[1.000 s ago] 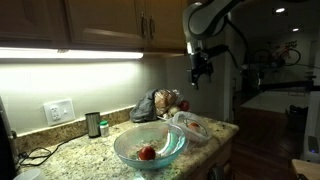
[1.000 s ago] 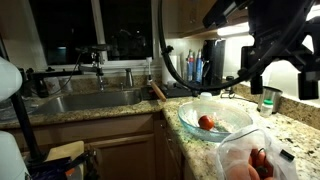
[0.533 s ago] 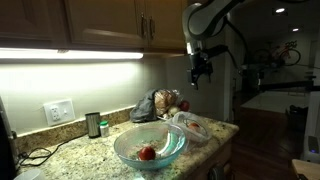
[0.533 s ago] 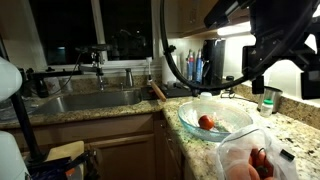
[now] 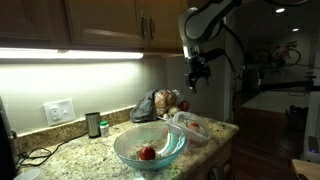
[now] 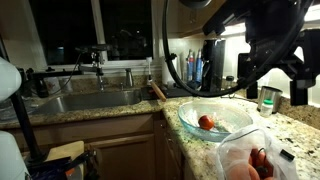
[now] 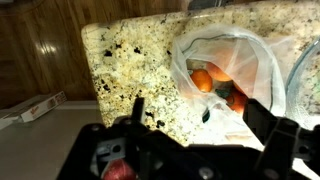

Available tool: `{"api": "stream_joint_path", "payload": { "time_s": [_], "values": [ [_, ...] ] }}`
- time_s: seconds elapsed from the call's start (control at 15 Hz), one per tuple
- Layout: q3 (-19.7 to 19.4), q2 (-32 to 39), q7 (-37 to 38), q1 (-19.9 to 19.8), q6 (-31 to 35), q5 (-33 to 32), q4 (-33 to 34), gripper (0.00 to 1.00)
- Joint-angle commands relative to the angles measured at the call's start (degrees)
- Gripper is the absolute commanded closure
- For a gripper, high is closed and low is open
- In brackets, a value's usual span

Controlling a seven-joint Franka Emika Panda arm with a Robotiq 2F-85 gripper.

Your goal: Pick up a tomato from the carrier and put it in the bowl

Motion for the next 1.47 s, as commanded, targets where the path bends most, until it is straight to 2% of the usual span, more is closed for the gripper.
{"api": "stream_joint_path", "payload": {
  "time_s": [0.0,0.67,1.4],
  "values": [
    [-0.4,1.9,1.6,0.7,-1.2,0.1,1.4,0.0],
    [-0.5,5.0,1.3,1.3,-2.8,1.5,1.2,0.0],
    [-1.2,9.6,0.7,0.9,-1.7,3.6,1.9,0.0]
  ]
}}
